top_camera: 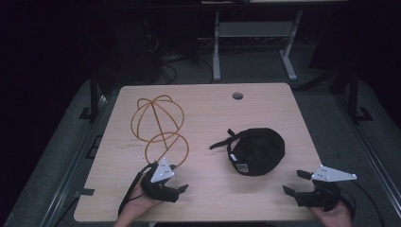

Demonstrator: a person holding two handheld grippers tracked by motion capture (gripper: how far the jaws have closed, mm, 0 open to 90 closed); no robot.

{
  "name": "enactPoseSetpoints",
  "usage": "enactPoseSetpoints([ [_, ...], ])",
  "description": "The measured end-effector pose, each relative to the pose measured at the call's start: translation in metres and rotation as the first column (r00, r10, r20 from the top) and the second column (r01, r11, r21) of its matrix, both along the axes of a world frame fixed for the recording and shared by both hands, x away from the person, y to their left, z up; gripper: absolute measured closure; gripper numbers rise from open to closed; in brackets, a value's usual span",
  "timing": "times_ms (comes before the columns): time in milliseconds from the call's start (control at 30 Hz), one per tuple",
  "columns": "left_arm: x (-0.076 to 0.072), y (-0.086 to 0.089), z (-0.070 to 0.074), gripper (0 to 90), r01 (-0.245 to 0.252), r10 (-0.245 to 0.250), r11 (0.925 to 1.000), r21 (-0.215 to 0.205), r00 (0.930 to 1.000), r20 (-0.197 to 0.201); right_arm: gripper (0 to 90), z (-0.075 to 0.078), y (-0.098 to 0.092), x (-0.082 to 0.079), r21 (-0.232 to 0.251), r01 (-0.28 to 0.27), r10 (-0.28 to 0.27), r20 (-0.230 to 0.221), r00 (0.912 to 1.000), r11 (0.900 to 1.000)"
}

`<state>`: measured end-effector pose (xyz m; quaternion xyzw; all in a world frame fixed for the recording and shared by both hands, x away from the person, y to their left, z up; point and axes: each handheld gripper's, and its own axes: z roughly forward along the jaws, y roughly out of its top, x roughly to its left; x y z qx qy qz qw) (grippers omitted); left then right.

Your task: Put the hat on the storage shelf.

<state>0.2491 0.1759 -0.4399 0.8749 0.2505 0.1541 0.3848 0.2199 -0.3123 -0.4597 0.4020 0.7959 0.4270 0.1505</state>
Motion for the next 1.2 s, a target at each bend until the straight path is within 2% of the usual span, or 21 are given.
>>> enactPoseSetpoints([
  [333,0.001,-0.009,0.005,20.6,0.037,-0.037,0.9993,-0.011,0.9993,-0.006,15.9,0.001,-0.001,0.0,0.016,0.001,-0.001,0.002,1.0,1.0],
  [667,0.004,-0.024,0.019,21.8,0.087,-0.087,0.9957,-0.029,0.9962,0.003,15.5,0.002,0.0,0.0,0.023,-0.004,0.004,-0.004,1.0,1.0],
  [833,0.006,-0.037,0.027,22.0,0.128,-0.128,0.9912,-0.032,0.9917,0.009,15.4,0.002,0.0,0.002,0.025,-0.006,0.007,-0.007,1.0,1.0],
  [1000,0.009,-0.056,0.038,22.2,0.176,-0.176,0.9836,-0.037,0.9843,0.015,15.4,0.002,0.0,0.001,0.027,-0.007,0.008,-0.009,0.9999,1.0],
  [1067,0.011,-0.062,0.042,22.2,0.195,-0.195,0.9804,-0.026,0.9806,0.022,15.4,0.002,0.0,0.001,0.029,-0.009,0.009,-0.008,0.9999,1.0],
  [1200,0.013,-0.07,0.048,22.6,0.211,-0.21,0.9771,-0.027,0.9772,0.029,15.4,0.002,-0.001,0.001,0.03,-0.01,0.01,-0.009,0.9999,1.0],
])
